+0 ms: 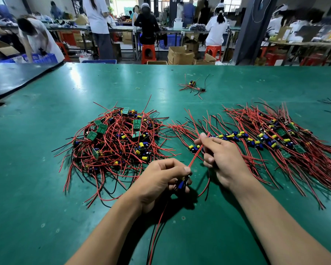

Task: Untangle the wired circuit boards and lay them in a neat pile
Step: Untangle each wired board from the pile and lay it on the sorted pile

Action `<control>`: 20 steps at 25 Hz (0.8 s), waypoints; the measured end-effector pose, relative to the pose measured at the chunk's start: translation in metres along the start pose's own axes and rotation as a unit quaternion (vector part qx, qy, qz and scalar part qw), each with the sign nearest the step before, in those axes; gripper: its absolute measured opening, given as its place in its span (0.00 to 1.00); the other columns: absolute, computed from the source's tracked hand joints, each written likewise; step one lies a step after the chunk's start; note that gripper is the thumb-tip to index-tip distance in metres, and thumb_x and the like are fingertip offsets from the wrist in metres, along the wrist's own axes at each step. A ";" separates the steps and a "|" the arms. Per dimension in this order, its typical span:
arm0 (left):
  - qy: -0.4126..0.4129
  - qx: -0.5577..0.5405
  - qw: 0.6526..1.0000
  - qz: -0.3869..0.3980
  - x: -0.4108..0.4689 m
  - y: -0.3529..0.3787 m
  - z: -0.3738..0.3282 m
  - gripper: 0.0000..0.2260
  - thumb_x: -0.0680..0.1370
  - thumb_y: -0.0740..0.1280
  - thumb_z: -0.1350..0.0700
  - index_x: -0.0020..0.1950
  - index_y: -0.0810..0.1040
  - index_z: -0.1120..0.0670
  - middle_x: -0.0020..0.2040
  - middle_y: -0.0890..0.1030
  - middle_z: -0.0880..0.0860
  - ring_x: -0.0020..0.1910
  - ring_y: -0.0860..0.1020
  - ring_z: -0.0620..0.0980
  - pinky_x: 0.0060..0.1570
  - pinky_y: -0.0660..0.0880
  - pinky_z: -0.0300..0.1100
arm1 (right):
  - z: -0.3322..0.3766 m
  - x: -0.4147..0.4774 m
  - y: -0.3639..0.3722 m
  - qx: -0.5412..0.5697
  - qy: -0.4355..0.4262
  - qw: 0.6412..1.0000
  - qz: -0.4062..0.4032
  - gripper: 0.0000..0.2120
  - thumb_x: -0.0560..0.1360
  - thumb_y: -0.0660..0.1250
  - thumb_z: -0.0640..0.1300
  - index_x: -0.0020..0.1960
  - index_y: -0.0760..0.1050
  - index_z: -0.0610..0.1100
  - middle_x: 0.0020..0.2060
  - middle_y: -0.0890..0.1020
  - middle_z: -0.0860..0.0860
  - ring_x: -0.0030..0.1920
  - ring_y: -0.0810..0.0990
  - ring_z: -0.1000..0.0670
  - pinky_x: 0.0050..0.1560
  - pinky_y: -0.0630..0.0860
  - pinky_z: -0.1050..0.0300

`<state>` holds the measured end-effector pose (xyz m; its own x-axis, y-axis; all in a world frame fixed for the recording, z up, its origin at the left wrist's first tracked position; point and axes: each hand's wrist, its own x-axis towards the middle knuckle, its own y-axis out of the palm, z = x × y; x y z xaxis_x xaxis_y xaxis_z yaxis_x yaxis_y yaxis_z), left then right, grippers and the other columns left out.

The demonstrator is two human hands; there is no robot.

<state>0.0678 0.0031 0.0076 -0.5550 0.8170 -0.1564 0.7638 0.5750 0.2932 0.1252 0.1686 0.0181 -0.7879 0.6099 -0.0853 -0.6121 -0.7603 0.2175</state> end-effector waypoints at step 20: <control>-0.022 -0.164 0.982 -0.090 0.007 0.003 -0.008 0.30 0.79 0.49 0.33 0.72 0.68 0.51 0.58 0.83 0.59 0.55 0.82 0.61 0.50 0.80 0.53 | -0.001 -0.011 0.007 -0.147 -0.111 0.983 0.009 0.18 0.72 0.72 0.60 0.45 0.83 0.45 0.32 0.78 0.54 0.28 0.72 0.53 0.29 0.69 0.62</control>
<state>0.0638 0.0101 0.0150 -0.6511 0.7083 -0.2728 0.5025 0.6716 0.5445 0.1301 0.1564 0.0195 -0.7850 0.6042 0.1367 -0.6165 -0.7837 -0.0763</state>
